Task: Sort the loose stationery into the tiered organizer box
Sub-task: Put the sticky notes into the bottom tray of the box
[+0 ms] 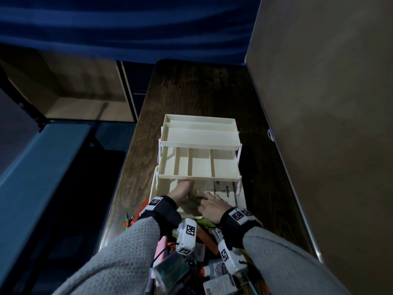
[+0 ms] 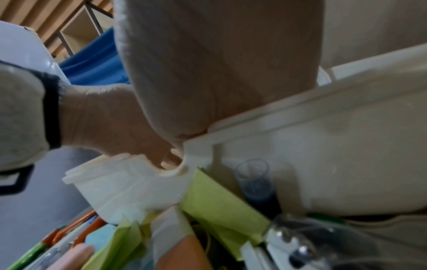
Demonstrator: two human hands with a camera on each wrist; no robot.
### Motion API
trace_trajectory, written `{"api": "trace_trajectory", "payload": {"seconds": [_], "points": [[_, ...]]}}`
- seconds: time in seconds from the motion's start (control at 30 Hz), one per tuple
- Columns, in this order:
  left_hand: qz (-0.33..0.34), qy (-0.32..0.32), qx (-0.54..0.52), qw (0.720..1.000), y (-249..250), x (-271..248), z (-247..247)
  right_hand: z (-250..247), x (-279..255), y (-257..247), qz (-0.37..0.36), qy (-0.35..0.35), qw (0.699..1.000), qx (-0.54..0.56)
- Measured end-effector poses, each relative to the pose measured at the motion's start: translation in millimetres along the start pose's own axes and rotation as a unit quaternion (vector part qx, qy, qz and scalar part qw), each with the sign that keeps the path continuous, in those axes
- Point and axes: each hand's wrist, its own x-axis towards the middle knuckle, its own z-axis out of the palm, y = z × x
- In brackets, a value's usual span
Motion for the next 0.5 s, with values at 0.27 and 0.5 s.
{"api": "trace_trajectory", "payload": {"seconds": [0.27,0.5], "points": [[-0.012,-0.023,0.054,0.998,-8.3,-7.9,-6.2,-1.2,-5.8,2.9,0.012,0.084,0.996,0.028],[-0.025,-0.044,0.123,0.991,-8.9,-14.3,-2.6,6.1,-25.6,17.4,0.031,0.16,0.986,0.017]]}}
